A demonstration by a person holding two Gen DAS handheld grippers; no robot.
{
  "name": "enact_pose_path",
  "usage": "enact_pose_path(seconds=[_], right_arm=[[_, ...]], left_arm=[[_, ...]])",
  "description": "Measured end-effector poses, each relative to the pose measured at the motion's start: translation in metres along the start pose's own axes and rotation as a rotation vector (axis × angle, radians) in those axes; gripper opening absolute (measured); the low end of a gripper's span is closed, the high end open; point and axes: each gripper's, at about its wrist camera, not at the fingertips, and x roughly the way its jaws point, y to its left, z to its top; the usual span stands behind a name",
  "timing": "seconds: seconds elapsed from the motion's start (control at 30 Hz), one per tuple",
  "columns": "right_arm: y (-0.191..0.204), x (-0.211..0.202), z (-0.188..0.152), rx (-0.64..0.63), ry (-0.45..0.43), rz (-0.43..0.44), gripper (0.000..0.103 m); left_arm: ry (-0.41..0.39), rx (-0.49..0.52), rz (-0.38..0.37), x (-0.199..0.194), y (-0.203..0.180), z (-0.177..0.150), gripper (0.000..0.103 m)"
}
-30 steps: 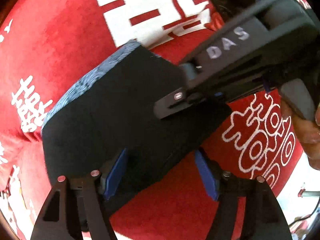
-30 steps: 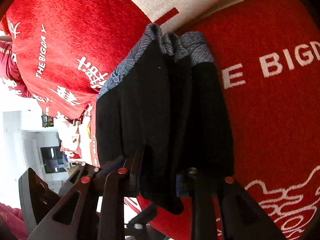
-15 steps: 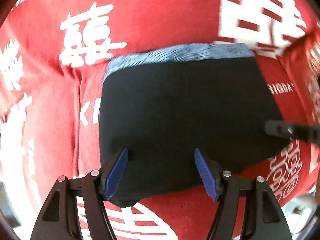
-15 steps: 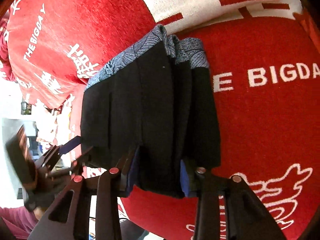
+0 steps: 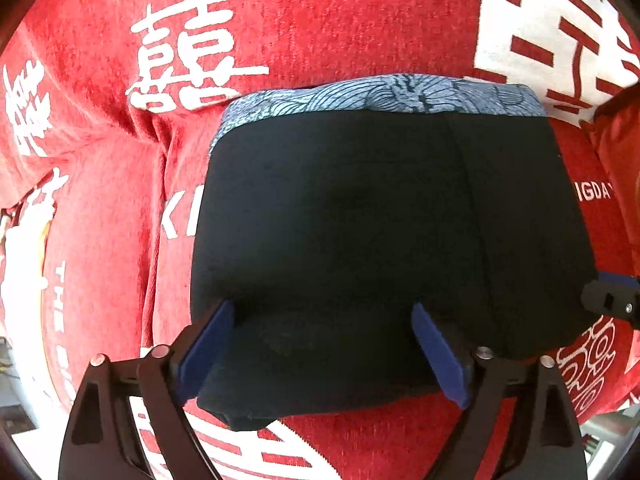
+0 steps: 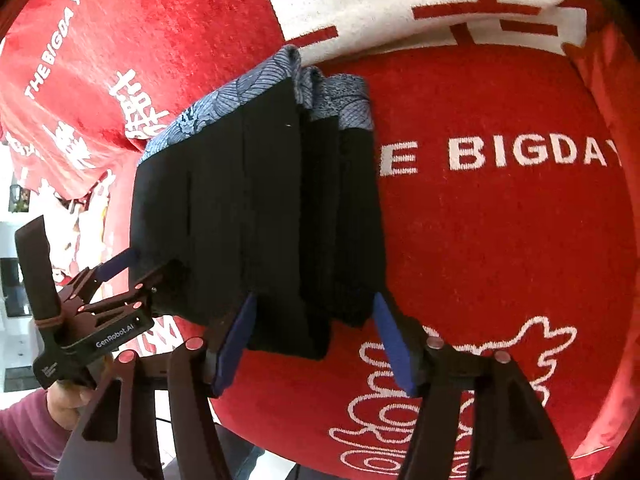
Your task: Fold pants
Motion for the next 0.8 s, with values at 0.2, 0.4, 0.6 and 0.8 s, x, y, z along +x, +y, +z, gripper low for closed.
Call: enact_pose_path(seconds=[0.2, 0.4, 0.6, 0.8], right_arm=[[-0.003, 0.005, 0.002, -0.004, 0.017, -0.007, 0.072], [-0.002, 0.007, 0.006, -0.008, 0.025, -0.019, 0.074], [-0.002, 0.011, 0.007, 0.007, 0.033, -0.012, 0.077], [-0.002, 0.011, 0.006, 0.014, 0.030, -0.005, 0.077]], left_arm=[[-0.009, -0.016, 0.010, 0.003, -0.001, -0.002, 0.092], [-0.003, -0.024, 0.004, 0.006, 0.002, -0.001, 0.092], [0.010, -0.029, 0.007, 0.006, 0.002, 0.000, 0.092], [0.015, -0.032, 0.014, 0.009, 0.002, 0.002, 0.098]])
